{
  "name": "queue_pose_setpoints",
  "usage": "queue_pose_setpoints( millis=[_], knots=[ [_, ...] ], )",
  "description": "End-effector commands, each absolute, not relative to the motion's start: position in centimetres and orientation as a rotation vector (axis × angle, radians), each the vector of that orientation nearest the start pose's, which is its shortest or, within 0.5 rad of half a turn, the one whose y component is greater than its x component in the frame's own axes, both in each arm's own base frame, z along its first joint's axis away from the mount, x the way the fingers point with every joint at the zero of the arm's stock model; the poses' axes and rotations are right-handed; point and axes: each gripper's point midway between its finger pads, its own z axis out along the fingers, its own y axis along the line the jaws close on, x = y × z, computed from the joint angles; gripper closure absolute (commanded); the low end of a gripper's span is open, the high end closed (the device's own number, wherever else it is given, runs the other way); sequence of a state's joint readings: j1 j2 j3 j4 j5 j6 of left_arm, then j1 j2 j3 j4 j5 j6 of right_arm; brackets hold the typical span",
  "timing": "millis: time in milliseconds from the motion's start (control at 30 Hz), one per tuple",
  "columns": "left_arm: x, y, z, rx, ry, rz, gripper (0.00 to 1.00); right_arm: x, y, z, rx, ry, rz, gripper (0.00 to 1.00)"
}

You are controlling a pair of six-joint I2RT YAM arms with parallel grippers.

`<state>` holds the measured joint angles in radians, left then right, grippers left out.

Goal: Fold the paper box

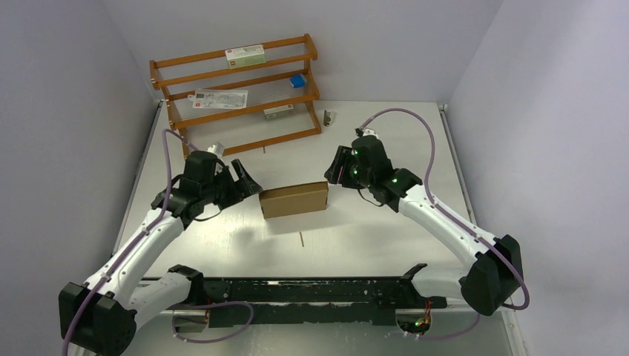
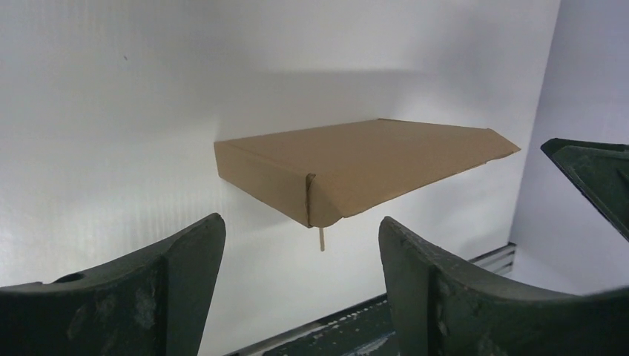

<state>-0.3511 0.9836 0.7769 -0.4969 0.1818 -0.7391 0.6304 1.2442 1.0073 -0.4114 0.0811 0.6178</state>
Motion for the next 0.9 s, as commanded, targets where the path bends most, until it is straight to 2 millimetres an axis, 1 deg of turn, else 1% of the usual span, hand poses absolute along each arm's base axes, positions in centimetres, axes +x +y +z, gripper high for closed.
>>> queue_pose_setpoints(
  millis=[0,133,200,333,433,500,700,867],
  knots=[
    [25.3,-17.2,17.2,-0.481,2.301,-0.943,0.19,29.3,23.4,18.9,0.222,2.278,0.739,0.43],
    [25.4,-17.3,17.0,-0.568,2.249,-0.993,0.19,29.6,23.4,17.8,0.299,2.293,0.772,0.42],
    [25.6,-17.2,17.3,-0.599,2.218,-1.005,0.18,29.5,23.8,17.5,0.324,2.299,0.828,0.42],
    [25.9,-17.1,17.5,-0.650,2.187,-1.023,0.17,29.7,23.9,17.1,0.384,2.288,0.883,0.42],
    [26.0,-17.3,17.4,-0.685,2.176,-1.050,0.14,29.7,23.9,16.4,0.414,2.305,0.906,0.42],
    [26.1,-17.4,17.1,-0.714,2.176,-1.065,0.13,29.6,24.1,16.0,0.425,2.316,0.929,0.42],
    [25.8,-17.8,16.1,-0.758,2.186,-1.106,0.14,29.2,24.1,15.2,0.446,2.333,0.961,0.42],
    [25.7,-18.7,15.2,-0.776,2.194,-1.181,0.17,28.7,24.3,14.6,0.459,2.342,0.996,0.46]
  ],
)
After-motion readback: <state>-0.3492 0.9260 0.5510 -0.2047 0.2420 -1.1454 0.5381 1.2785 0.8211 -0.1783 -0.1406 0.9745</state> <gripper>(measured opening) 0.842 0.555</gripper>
